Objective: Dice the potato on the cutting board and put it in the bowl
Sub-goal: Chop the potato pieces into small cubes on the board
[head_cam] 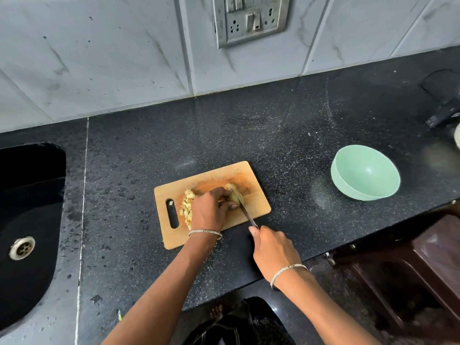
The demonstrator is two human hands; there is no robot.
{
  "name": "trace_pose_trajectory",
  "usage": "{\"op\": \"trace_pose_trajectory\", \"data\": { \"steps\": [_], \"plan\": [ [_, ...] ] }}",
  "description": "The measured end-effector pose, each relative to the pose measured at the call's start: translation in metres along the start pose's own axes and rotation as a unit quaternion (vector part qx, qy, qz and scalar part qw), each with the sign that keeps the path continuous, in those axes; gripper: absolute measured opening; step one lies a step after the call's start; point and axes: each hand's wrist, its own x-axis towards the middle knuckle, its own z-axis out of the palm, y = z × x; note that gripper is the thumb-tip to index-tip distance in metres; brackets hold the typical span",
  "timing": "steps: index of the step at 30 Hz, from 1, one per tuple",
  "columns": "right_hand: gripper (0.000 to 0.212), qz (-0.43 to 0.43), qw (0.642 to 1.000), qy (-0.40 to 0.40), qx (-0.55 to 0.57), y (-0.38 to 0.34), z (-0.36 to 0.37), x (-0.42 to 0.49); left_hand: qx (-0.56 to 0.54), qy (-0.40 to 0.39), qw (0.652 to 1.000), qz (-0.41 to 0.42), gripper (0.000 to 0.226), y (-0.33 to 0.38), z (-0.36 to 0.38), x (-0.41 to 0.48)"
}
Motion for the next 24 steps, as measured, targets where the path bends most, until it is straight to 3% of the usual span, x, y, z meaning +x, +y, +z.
{"op": "trace_pose_trajectory", "data": {
  "steps": [8, 24],
  "plan": [
    [0.044, 0.014, 0.999, -0.006, -0.031, 0.017, -0.043, -0.022, -0.026, 0.003, 0.999, -0.025, 0.026, 0.001, -0.001, -0.001],
    [0.048, -0.024, 1.000, 0.011, -0.013, -0.012, -0.021, 0.013, -0.001, 0.017, 0.999, -0.028, 0.029, 0.001, 0.001, -0.005]
  ]
}}
